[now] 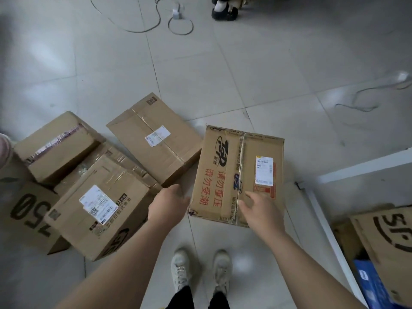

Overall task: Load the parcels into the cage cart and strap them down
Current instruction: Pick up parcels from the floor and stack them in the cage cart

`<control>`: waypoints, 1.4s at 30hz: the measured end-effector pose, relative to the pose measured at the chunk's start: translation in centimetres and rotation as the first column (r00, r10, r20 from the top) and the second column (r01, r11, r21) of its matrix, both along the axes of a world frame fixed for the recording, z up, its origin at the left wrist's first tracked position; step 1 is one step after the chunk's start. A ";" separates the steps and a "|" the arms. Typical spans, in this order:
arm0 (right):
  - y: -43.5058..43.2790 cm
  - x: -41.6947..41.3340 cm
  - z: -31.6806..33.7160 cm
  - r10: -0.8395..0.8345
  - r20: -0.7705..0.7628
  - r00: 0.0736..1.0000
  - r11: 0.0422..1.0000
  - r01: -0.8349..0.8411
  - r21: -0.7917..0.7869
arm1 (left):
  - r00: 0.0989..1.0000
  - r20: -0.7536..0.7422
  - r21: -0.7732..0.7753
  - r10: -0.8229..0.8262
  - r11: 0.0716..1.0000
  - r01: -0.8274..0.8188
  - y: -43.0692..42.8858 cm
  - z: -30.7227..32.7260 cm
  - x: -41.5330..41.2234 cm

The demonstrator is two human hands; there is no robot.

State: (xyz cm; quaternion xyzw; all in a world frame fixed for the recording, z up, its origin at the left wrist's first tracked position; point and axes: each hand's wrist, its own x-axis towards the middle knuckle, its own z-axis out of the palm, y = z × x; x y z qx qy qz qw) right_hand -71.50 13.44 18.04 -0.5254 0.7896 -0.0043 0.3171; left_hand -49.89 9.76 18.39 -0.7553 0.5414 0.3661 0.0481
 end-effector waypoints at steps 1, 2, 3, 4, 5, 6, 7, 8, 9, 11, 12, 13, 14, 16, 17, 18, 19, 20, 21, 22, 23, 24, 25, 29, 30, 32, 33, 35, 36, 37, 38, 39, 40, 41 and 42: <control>-1.0 0.1 -0.1 0.018 0.006 1.000 1.000 -0.018 -0.012 | 1.000 -0.001 -0.009 0.016 1.000 -0.016 -0.5 -0.3 0.2; -2.2 0.3 -0.2 0.041 0.015 0.999 0.999 -0.041 -0.029 | 0.999 -0.001 -0.018 0.037 0.999 -0.037 -1.1 -0.6 0.5; -3.2 0.4 -0.2 0.059 0.023 0.998 0.998 -0.058 -0.039 | 0.998 -0.006 -0.022 0.056 0.998 -0.056 -1.6 -0.7 0.7; -4.2 0.7 -0.2 0.081 0.026 0.996 0.996 -0.079 -0.051 | 0.997 -0.011 -0.027 0.076 0.997 -0.077 -2.1 -0.7 1.0; -5.5 1.0 -0.3 0.112 0.022 0.993 0.992 -0.111 -0.062 | 0.994 -0.017 -0.042 0.104 0.994 -0.105 -2.8 -1.1 1.4; -6.7 1.5 -0.6 0.143 0.015 0.990 0.987 -0.141 -0.072 | 0.991 -0.022 -0.054 0.133 0.990 -0.134 -3.5 -1.3 1.9; -8.0 2.0 -0.8 0.165 0.009 0.986 0.983 -0.163 -0.081 | 0.987 -0.026 -0.069 0.158 0.985 -0.159 -4.2 -1.6 2.4; -9.4 2.7 -1.1 0.180 0.006 0.984 0.980 -0.178 -0.089 | 0.984 -0.026 -0.078 0.176 0.981 -0.177 -5.0 -1.9 2.9; -10.7 3.4 -1.4 0.193 0.006 0.981 0.977 -0.192 -0.091 | 0.981 -0.028 -0.079 0.194 0.977 -0.196 -5.8 -2.3 3.5; -13.5 5.1 -2.4 0.222 0.004 0.975 0.971 -0.221 -0.089 | 0.967 -0.042 -0.067 0.253 0.965 -0.255 -7.8 -3.5 5.1; -14.9 5.9 -3.0 0.235 0.008 0.972 0.969 -0.234 -0.086 | 0.959 -0.047 -0.061 0.280 0.957 -0.283 -8.9 -4.3 5.9; -16.4 6.8 -3.6 0.245 0.014 0.969 0.967 -0.244 -0.080 | 0.954 -0.052 -0.054 0.295 0.953 -0.298 -10.2 -5.0 6.7; -17.8 7.7 -4.4 0.252 0.023 0.968 0.965 -0.249 -0.076 | 0.953 -0.054 -0.049 0.299 0.952 -0.301 -11.6 -5.9 7.6; -20.9 9.5 -6.2 0.260 0.032 0.965 0.963 -0.257 -0.081 | 0.954 -0.044 -0.041 0.296 0.954 -0.297 -14.6 -7.8 9.3; -22.4 10.4 -7.3 0.269 0.033 0.963 0.961 -0.265 -0.078 | 0.953 -0.039 -0.036 0.302 0.952 -0.303 -15.9 -8.7 10.1; -23.9 11.2 -8.4 0.276 0.038 0.961 0.960 -0.273 -0.069 | 0.950 -0.034 -0.037 0.311 0.949 -0.312 -17.1 -9.7 10.8; -25.2 12.0 -9.5 0.279 0.041 0.959 0.959 -0.277 -0.062 | 0.948 -0.032 -0.039 0.316 0.948 -0.317 -18.2 -10.8 11.4; -26.5 12.6 -10.7 0.285 0.044 0.957 0.958 -0.283 -0.053 | 0.946 -0.031 -0.033 0.321 0.946 -0.322 -19.3 -11.9 11.9; -27.8 13.3 -12.0 0.295 0.047 0.954 0.955 -0.293 -0.048 | 0.943 -0.032 -0.024 0.331 0.943 -0.332 -20.3 -13.2 12.4; -29.1 13.9 -13.3 0.306 0.050 0.951 0.952 -0.304 -0.041 | 0.938 -0.034 -0.013 0.345 0.938 -0.345 -21.3 -14.6 12.9; -30.3 14.5 -14.7 0.314 0.051 0.948 0.949 -0.313 -0.033 | 0.933 -0.033 -0.001 0.359 0.933 -0.359 -22.3 -16.1 13.3; -31.5 14.9 -16.1 0.320 0.048 0.946 0.947 -0.320 -0.021 | 0.927 -0.032 0.010 0.374 0.927 -0.374 -23.1 -17.6 13.6; -32.6 15.2 -17.7 0.330 0.039 0.943 0.944 -0.330 -0.008 | 0.920 -0.031 0.021 0.391 0.920 -0.391 -23.8 -19.3 13.9; -36.3 16.3 -25.1 0.377 0.011 0.926 0.925 -0.378 0.039 | 0.877 -0.046 0.079 0.479 0.877 -0.474 -26.0 -26.6 14.6; -37.0 16.5 -27.0 0.387 0.004 0.922 0.921 -0.386 0.049 | 0.866 -0.050 0.089 0.498 0.866 -0.493 -26.4 -28.4 14.7; -38.1 16.8 -30.9 0.402 -0.010 0.916 0.913 -0.401 0.071 | 0.844 -0.049 0.107 0.534 0.843 -0.528 -27.3 -31.9 14.9; -38.6 16.8 -32.7 0.412 -0.016 0.911 0.909 -0.409 0.083 | 0.834 -0.043 0.118 0.550 0.832 -0.542 -27.7 -33.5 14.9; -39.4 16.9 -36.2 0.424 -0.027 0.905 0.902 -0.419 0.106 | 0.824 -0.020 0.142 0.567 0.817 -0.559 -28.5 -36.4 15.1; -39.9 17.0 -37.7 0.422 -0.031 0.906 0.902 -0.417 0.116 | 0.818 -0.005 0.156 0.576 0.808 -0.568 -28.7 -37.8 15.2; -40.3 17.0 -39.2 0.418 -0.037 0.908 0.903 -0.411 0.130 | 0.810 0.011 0.169 0.587 0.797 -0.580 -28.8 -39.1 15.5; -40.7 16.9 -40.5 0.415 -0.050 0.908 0.903 -0.404 0.145 | 0.801 0.029 0.181 0.598 0.785 -0.593 -29.0 -40.3 15.8; -41.1 16.9 -41.8 0.414 -0.070 0.907 0.902 -0.400 0.163 | 0.792 0.046 0.192 0.609 0.773 -0.605 -29.0 -41.5 16.1; -41.5 16.8 -42.8 0.415 -0.091 0.905 0.901 -0.394 0.183 | 0.782 0.060 0.202 0.620 0.760 -0.618 -29.1 -42.4 16.4; -41.9 16.7 -43.8 0.412 -0.107 0.905 0.900 -0.386 0.202 | 0.772 0.070 0.210 0.631 0.747 -0.630 -29.1 -43.4 16.7; -42.2 16.5 -44.8 0.406 -0.113 0.907 0.900 -0.376 0.220 | 0.763 0.080 0.217 0.642 0.736 -0.642 -29.2 -44.2 16.9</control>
